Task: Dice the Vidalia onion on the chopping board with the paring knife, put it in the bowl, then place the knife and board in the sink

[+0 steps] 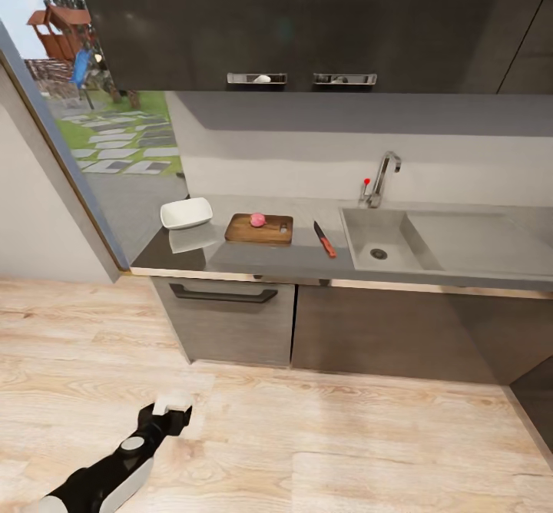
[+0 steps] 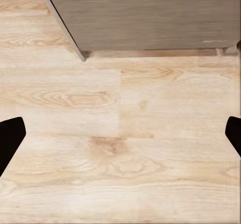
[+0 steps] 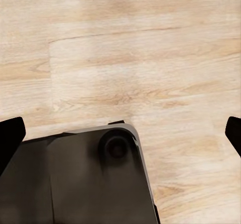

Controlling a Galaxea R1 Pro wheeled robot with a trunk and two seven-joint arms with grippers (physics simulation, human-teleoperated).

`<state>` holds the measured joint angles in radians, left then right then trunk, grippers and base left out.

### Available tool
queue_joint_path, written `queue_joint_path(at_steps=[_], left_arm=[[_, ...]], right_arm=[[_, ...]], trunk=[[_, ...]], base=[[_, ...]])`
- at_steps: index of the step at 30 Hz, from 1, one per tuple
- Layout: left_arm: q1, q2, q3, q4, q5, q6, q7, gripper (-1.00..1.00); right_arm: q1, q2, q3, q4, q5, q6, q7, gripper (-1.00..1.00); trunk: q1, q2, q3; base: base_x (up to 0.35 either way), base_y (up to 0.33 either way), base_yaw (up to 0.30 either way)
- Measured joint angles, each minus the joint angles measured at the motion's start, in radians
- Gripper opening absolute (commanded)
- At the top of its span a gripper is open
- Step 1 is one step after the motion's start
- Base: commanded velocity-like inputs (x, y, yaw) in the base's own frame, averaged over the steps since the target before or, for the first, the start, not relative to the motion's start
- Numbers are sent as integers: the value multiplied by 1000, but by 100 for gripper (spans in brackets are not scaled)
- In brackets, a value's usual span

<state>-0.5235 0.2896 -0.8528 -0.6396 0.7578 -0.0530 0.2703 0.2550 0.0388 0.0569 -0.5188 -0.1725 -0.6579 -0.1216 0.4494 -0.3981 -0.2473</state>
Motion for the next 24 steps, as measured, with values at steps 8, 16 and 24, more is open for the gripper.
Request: queue_joint_path(at_steps=[8,16,24], left_arm=[[118,-51,247,-1,-125,-4,-126,100],[267,-125,622,-88,-428,-4,-301,100],[315,-157,718,-96,-556,-3,-333,100]], right_arm=[[0,0,0,0,0,0,0,100],[0,0,0,0,0,0,0,100],[0,0,0,0,0,0,0,100]], trunk=[[0,0,0],[0,0,0],[0,0,0]], base=[[0,0,0],[0,0,0],[0,0,0]])
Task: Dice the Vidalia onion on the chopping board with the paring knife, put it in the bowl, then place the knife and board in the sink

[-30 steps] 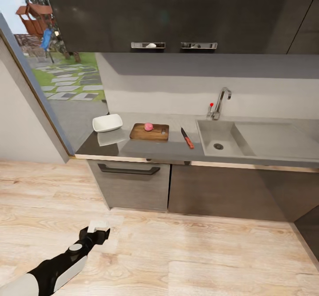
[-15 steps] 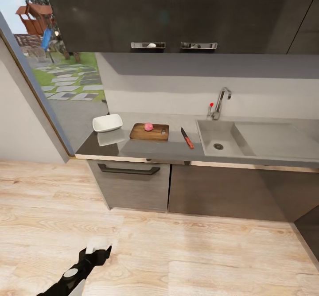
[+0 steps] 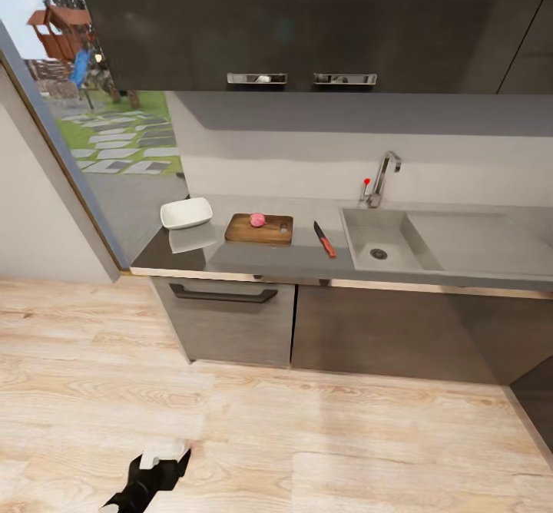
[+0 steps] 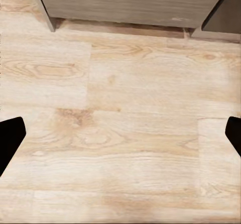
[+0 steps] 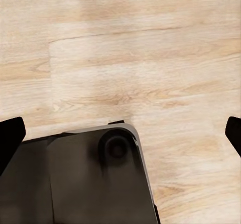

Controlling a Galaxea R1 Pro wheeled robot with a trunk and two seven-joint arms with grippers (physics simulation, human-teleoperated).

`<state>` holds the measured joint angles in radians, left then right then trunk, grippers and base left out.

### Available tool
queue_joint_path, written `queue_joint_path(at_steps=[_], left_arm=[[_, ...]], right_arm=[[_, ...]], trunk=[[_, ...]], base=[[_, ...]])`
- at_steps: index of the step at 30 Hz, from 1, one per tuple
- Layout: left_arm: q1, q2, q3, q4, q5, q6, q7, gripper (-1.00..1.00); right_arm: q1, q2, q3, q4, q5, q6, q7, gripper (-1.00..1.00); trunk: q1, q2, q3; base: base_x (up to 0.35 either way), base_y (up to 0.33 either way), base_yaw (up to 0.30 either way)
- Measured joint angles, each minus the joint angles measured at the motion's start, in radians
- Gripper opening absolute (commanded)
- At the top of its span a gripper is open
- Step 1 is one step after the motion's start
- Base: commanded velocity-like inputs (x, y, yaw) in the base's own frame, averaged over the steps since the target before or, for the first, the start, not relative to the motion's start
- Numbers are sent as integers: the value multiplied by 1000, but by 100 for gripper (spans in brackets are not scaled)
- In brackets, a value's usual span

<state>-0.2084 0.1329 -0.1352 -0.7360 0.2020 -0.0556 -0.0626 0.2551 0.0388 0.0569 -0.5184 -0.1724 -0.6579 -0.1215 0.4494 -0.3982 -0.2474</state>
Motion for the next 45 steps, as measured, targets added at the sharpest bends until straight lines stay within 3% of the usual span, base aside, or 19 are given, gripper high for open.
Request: queue_joint_path(at_steps=[5,12,23,27,32,34,37,40,45], left_arm=[[2,6,5,57,-4,-2,-4,100],[3,37,6,81,2,-2,-6,100],[14,19,7,67,1,-7,-9,100],[41,18,7,12,33,-4,-8,100],[85,18,9,-107,123,2,-6,100],[99,18,9,-158,135,6,-5,100],[133,20,26,-309,148,46,-3,100],[167,21,78,-439,152,127,-1,100],[207,15,111,-506,153,183,-4,100]], right_arm=[[0,0,0,0,0,0,0,100],[-1,0,0,0,0,0,0,100],[-1,0,0,0,0,0,0,100],[-1,0,0,0,0,0,0,100],[-1,0,0,0,0,0,0,100],[-1,0,0,0,0,0,0,100],[0,0,0,0,0,0,0,100],[0,0,0,0,0,0,0,100],[0,0,0,0,0,0,0,100]], trunk=[[0,0,0],[0,0,0],[0,0,0],[0,0,0],[0,0,0],[0,0,0],[0,0,0],[0,0,0],[0,0,0]], base=[[0,0,0],[0,0,0],[0,0,0],[0,0,0],[0,0,0],[0,0,0],[0,0,0],[0,0,0],[0,0,0]])
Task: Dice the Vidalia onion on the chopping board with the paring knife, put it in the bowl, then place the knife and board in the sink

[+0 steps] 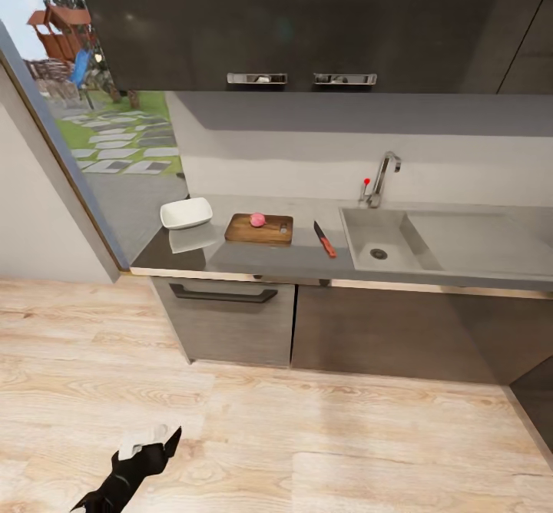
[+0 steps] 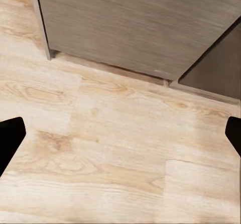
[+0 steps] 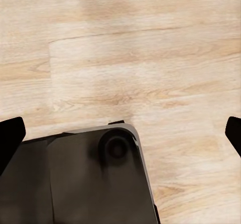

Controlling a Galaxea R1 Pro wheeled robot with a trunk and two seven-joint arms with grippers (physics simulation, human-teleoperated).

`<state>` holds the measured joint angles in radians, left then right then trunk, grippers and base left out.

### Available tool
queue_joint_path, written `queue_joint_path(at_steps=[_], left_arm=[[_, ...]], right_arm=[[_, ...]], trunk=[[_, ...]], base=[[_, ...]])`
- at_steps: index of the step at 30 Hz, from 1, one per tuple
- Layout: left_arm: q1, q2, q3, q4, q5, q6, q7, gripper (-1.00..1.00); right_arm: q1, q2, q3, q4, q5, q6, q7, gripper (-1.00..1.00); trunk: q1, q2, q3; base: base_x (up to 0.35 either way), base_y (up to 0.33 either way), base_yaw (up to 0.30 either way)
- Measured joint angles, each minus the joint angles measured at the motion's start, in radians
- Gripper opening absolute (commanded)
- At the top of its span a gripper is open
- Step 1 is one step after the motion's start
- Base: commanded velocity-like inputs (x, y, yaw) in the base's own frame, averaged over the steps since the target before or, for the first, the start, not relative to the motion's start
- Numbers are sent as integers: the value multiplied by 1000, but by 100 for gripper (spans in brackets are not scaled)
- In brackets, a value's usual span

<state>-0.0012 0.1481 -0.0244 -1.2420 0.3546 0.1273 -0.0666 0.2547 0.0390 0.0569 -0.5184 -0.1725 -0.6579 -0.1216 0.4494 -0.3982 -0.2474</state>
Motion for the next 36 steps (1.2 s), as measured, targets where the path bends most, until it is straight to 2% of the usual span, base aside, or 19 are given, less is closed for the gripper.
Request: queue_joint_path(at_steps=[6,9,12,15,21,29,36], left_arm=[[53,-4,8,34,-1,3,-4,100],[70,-3,9,78,-4,-37,-5,100],[82,-3,10,145,-6,-112,-11,100],[89,-4,10,174,-8,-148,-31,100],[119,-5,10,178,-10,-177,-60,100],[173,-5,10,190,-22,-227,-66,100],[217,-6,10,190,-28,-246,-68,100]], right_arm=[[0,0,0,0,0,0,0,100],[0,0,0,0,0,0,0,100],[0,0,0,0,0,0,0,100],[0,0,0,0,0,0,0,100],[0,0,0,0,0,0,0,100],[0,0,0,0,0,0,0,100],[0,0,0,0,0,0,0,100]], trunk=[[0,0,0],[0,0,0],[0,0,0],[0,0,0],[0,0,0],[0,0,0],[0,0,0]], base=[[0,0,0],[0,0,0],[0,0,0],[0,0,0],[0,0,0],[0,0,0],[0,0,0]])
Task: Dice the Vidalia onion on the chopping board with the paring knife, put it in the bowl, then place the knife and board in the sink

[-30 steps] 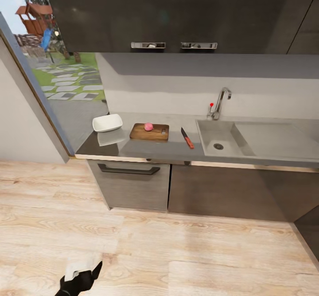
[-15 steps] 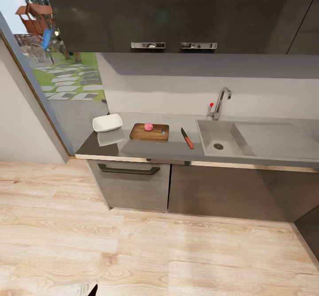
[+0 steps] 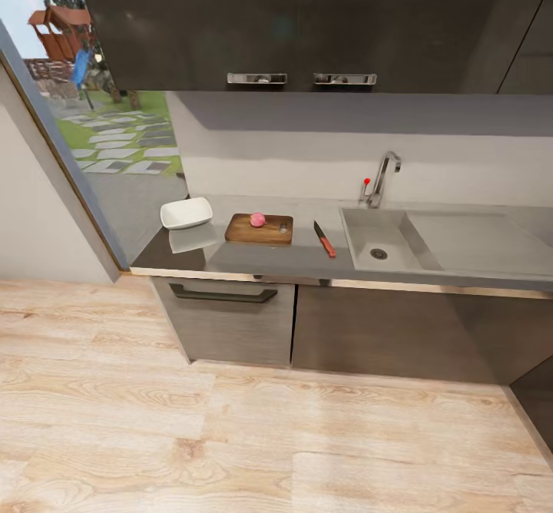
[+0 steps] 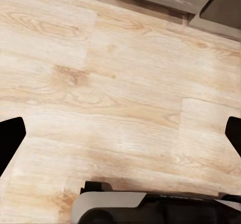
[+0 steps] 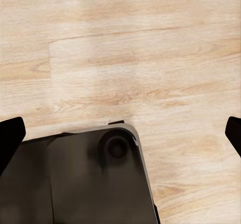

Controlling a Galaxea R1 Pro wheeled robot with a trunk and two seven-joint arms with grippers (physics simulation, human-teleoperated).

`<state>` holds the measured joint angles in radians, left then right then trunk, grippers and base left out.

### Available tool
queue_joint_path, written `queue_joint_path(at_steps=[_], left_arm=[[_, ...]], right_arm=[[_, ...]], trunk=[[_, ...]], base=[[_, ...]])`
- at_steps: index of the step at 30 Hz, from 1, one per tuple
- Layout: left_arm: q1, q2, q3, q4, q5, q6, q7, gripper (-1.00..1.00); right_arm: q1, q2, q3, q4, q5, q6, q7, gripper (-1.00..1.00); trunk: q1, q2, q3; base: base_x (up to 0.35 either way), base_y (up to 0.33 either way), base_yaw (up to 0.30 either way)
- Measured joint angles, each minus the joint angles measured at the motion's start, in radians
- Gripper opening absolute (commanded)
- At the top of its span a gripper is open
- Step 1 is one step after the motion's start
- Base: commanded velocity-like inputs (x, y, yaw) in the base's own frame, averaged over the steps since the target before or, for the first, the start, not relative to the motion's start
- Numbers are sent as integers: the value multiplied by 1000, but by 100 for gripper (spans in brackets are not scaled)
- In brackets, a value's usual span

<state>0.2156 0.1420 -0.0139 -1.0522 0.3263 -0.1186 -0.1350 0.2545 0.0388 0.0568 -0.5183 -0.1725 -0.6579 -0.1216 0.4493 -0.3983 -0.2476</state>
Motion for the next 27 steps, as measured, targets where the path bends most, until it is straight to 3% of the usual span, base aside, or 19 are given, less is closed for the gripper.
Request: queue_joint_path(at_steps=[9,11,17,27], left_arm=[[75,0,0,9,-28,-91,-56,100],[86,1,0,76,-33,-99,-67,100],[89,2,0,176,-34,-101,-70,100],[89,4,2,229,-35,-102,-69,100]], right_arm=[[1,0,0,0,0,0,0,100],[0,0,0,0,0,0,0,100],[0,0,0,-1,0,0,0,100],[0,0,0,0,0,0,0,100]], trunk=[[0,0,0],[0,0,0],[0,0,0],[0,0,0]], base=[[0,0,0],[0,0,0],[0,0,0],[0,0,0]])
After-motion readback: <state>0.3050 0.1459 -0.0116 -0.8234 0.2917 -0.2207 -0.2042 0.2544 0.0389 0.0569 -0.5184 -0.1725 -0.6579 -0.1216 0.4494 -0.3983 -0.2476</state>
